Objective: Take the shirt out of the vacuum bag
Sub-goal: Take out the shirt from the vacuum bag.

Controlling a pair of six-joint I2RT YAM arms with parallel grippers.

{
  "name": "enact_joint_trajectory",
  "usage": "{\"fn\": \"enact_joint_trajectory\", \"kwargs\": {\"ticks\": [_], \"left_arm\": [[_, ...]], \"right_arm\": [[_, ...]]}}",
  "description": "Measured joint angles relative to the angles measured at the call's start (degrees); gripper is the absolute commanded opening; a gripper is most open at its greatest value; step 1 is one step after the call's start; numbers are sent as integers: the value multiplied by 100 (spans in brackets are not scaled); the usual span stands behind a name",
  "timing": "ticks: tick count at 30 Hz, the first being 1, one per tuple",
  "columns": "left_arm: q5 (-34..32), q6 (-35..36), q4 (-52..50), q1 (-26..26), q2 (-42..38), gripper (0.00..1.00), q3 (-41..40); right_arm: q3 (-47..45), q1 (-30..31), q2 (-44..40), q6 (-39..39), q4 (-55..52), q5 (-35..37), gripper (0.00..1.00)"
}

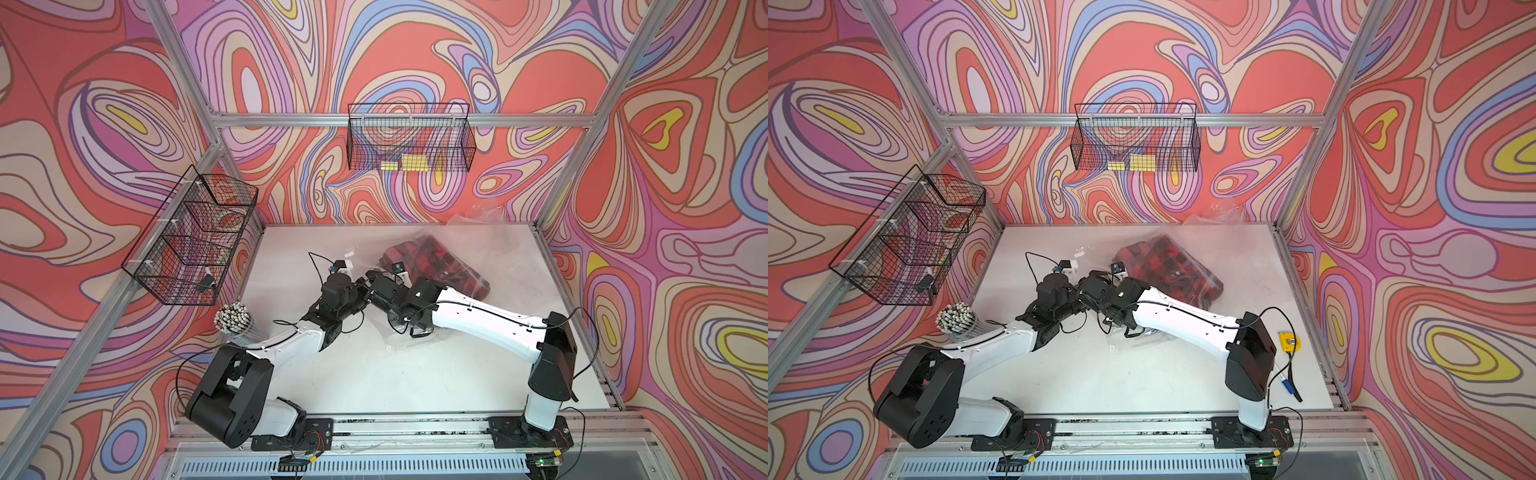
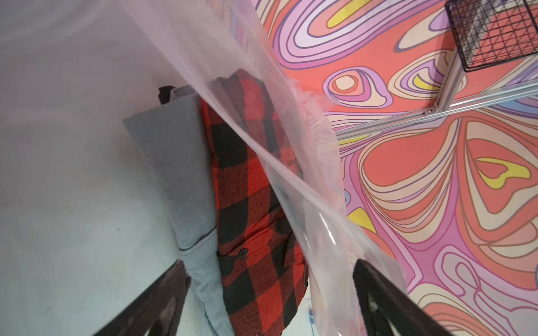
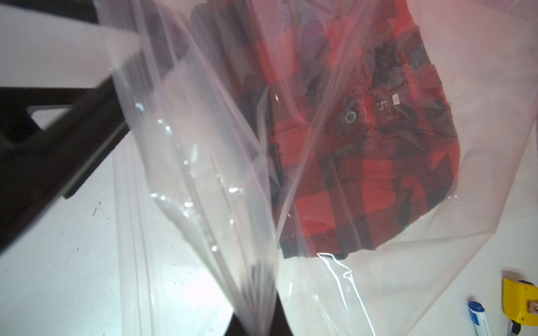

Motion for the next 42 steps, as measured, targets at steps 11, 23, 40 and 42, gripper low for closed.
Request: {"fn": "enact_joint_trajectory", "kwargs": {"ticks": [11,23,40,42], "left_arm": [[-286,-195,1196,-149,1191,84,-59],[-518,-562,2184,-188,2061,77,201],[-341,-518,2472,-494,2549,74,826],[-323,-463,2463,-498,2555,76,824]], "right_arm": [[24,-2,-369,-13,92,61,0],[-138,-4,-581,-4,302,26,0],[-1429,-570,-1478,-48,774,-11,0],[-1421,-568,-1475,-83,782,-24,0]]}}
